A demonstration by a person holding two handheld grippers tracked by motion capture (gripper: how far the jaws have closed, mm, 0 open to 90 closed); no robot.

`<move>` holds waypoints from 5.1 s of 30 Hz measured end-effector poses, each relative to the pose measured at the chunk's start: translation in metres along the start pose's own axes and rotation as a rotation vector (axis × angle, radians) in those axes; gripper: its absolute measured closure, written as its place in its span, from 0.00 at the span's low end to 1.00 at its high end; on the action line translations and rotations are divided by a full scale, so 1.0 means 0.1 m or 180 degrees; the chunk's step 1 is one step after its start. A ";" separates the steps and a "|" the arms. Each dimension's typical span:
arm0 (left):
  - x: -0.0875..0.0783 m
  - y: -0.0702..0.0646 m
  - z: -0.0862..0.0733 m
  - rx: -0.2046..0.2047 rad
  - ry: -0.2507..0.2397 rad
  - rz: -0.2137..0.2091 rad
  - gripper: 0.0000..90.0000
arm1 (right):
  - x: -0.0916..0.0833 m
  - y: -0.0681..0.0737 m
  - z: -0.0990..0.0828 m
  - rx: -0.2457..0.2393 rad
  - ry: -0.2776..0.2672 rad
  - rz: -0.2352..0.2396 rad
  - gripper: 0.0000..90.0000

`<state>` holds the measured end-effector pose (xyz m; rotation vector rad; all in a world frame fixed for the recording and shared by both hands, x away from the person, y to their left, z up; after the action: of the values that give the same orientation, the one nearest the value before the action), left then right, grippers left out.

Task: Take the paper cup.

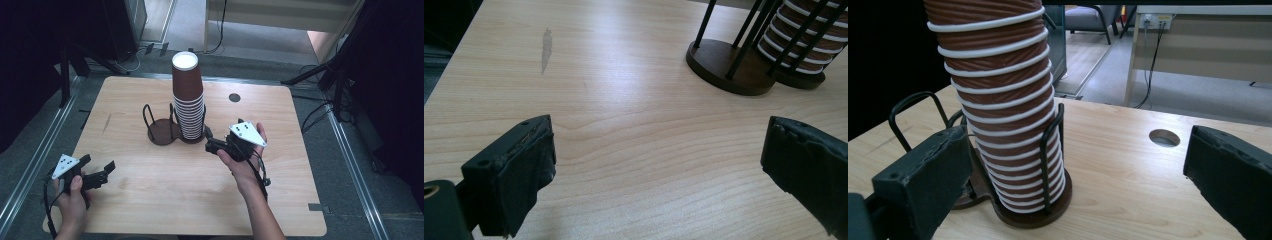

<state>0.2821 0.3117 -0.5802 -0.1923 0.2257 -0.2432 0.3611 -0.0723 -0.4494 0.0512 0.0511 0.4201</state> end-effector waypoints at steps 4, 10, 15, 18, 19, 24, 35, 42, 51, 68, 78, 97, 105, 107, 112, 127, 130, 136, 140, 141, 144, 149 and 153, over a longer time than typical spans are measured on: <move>0.00 0.00 0.00 -0.0017 -0.0007 0.0007 0.02 | 0.08 0.08 0.05 0.0006 -0.0007 0.0041 0.00; 0.00 0.00 0.00 -0.0008 0.0002 0.0001 0.02 | 0.17 0.15 0.08 0.0033 -0.0008 0.0085 0.00; 0.00 0.00 0.00 -0.0011 0.0003 -0.0007 0.02 | 0.23 0.21 0.08 0.0056 0.0017 0.0146 0.00; 0.00 0.00 0.00 0.0002 0.0011 -0.0013 0.02 | 0.28 0.26 0.10 0.0075 0.0014 0.0171 0.00; 0.00 0.00 0.00 0.0002 0.0011 -0.0013 0.02 | 0.28 0.26 0.10 0.0075 0.0014 0.0171 0.00; 0.01 0.00 0.00 -0.0004 0.0005 -0.0012 0.02 | 0.37 0.35 0.15 0.0054 -0.0001 0.0225 0.00; 0.01 0.00 0.00 -0.0011 0.0001 -0.0016 0.02 | 0.54 0.46 0.26 0.0147 -0.0107 0.0217 0.00; 0.01 0.00 0.00 -0.0021 -0.0010 -0.0020 0.02 | 0.67 0.51 0.31 0.0113 -0.0106 0.0105 0.00; 0.01 0.00 0.00 -0.0007 -0.0006 -0.0018 0.02 | 0.84 0.56 0.40 0.0055 -0.0096 0.0023 0.00; 0.00 0.00 0.01 -0.0044 -0.0022 -0.0030 0.02 | 1.10 0.66 0.51 -0.0016 -0.0155 0.0038 0.03; 0.00 0.01 0.01 -0.0037 -0.0031 -0.0027 0.02 | 1.23 0.66 0.52 -0.0022 -0.0185 -0.0016 0.06; 0.00 0.01 0.01 -0.0049 -0.0044 -0.0022 0.02 | 1.28 0.70 0.58 -0.0087 -0.0230 -0.0049 0.10; 0.00 0.01 0.01 -0.0049 -0.0048 -0.0026 0.02 | 1.25 0.72 0.73 -0.0070 -0.0362 -0.0017 0.11; 0.00 0.01 0.01 -0.0060 -0.0053 -0.0023 0.02 | 1.24 0.73 0.75 -0.0028 -0.0351 0.0015 0.11; 0.00 0.01 0.01 -0.0057 -0.0050 -0.0024 0.02 | 1.26 0.72 0.81 0.0038 -0.0367 0.0017 0.11; 0.00 0.01 0.01 -0.0071 -0.0064 -0.0007 0.02 | 1.24 0.78 1.13 -0.0007 -0.0492 -0.0012 0.11; 0.00 0.01 0.01 -0.0074 -0.0064 -0.0006 0.02 | 1.22 0.77 1.20 0.0012 -0.0514 -0.0027 0.11; 0.00 0.02 0.01 -0.0074 -0.0063 -0.0016 0.02 | 1.18 0.77 1.31 0.0013 -0.0580 -0.0004 0.11; 0.00 0.02 0.01 -0.0073 -0.0060 -0.0012 0.02 | 1.14 0.76 1.37 0.0017 -0.0619 -0.0001 0.11; 0.00 0.02 0.01 -0.0073 -0.0061 -0.0013 0.02 | 1.13 0.76 1.38 0.0027 -0.0623 -0.0007 0.11; 0.00 0.02 0.01 -0.0073 -0.0062 -0.0011 0.02 | 1.10 0.72 1.41 0.0032 -0.0640 -0.0025 0.11; 0.00 0.01 0.01 -0.0059 -0.0057 -0.0006 0.02 | 1.04 0.67 1.47 0.0043 -0.0671 -0.0042 0.11; 0.00 0.01 0.01 -0.0060 -0.0058 -0.0007 0.02 | 0.98 0.63 1.52 0.0056 -0.0696 -0.0042 0.11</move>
<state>0.2825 0.3133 -0.5792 -0.2132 0.2098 -0.2416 0.4342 0.0191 -0.2979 0.1139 -0.1602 0.3990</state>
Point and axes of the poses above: each handheld gripper's, and its own axes: x roughly forward along the jaws, z roughly out of its top, y roughly to its left, the point moved 7 cm from there along x, roughly forward along the jaws, and after that the axes turned 13 degrees about -y, right-handed, at the moved point
